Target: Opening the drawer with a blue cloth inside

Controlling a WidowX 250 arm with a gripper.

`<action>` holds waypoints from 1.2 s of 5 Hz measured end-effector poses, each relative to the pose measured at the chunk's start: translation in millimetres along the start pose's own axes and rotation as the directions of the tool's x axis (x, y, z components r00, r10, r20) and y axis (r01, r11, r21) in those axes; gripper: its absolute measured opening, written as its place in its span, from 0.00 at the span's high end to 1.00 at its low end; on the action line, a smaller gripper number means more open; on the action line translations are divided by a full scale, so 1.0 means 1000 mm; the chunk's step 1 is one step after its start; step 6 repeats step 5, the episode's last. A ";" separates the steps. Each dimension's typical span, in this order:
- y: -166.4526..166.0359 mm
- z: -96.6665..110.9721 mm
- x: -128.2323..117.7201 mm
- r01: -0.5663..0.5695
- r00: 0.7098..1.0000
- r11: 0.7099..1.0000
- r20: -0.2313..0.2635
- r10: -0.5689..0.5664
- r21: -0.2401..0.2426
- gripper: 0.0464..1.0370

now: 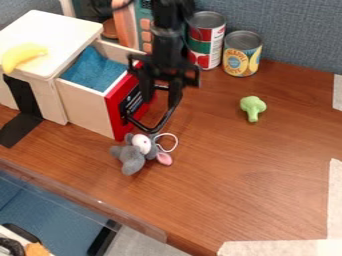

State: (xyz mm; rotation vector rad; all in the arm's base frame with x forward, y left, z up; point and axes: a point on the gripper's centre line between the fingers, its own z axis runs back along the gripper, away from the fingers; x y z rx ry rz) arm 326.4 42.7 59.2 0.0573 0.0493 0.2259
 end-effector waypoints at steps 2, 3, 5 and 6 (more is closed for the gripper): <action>-0.010 0.046 -0.006 0.158 0.986 0.984 0.072 -0.152 -0.080 0.03; -0.008 0.046 -0.006 0.153 0.987 0.985 0.066 -0.148 -0.078 0.04; -0.008 0.046 -0.006 0.152 0.987 0.985 0.066 -0.147 -0.081 0.04; -0.008 0.046 -0.006 0.152 0.987 0.985 0.066 -0.147 -0.081 0.04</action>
